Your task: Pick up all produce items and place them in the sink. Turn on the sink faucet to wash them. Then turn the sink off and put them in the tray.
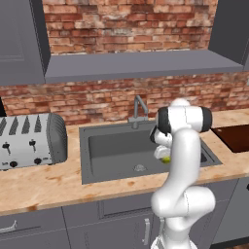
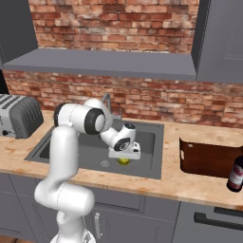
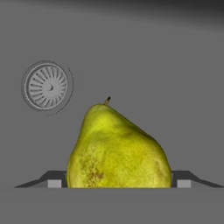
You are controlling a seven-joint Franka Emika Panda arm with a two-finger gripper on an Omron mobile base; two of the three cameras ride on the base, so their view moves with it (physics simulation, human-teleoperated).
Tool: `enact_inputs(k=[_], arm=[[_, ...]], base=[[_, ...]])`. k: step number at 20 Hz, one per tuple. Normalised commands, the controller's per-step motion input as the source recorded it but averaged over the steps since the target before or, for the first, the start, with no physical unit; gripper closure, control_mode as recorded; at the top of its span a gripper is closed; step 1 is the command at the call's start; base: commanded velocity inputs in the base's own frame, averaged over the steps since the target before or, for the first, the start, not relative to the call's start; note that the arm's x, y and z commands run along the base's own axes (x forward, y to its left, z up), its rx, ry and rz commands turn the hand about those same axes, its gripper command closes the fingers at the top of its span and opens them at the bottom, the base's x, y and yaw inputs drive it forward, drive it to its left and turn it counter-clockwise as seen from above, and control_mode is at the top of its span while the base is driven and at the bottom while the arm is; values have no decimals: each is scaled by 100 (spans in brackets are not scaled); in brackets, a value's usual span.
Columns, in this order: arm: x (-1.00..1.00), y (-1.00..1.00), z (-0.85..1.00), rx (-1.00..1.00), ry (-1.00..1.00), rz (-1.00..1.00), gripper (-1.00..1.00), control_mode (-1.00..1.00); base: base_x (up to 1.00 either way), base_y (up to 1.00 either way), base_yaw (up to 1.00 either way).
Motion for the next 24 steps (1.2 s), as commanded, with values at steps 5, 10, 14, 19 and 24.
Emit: enact_inputs(k=[5, 10, 14, 19, 24], arm=[[28, -1, -40, 0, 5, 1, 100, -100], [23, -2, -24, 0, 4, 3, 100, -100], [20, -1, -20, 0, 4, 4, 100, -100], [22, 0, -24, 0, 3, 5, 100, -100], [25, 0, -25, 0, 3, 3, 100, -100]], base=[[0, 0, 0], [0, 0, 0], [0, 0, 0], [0, 0, 0], [0, 0, 0]])
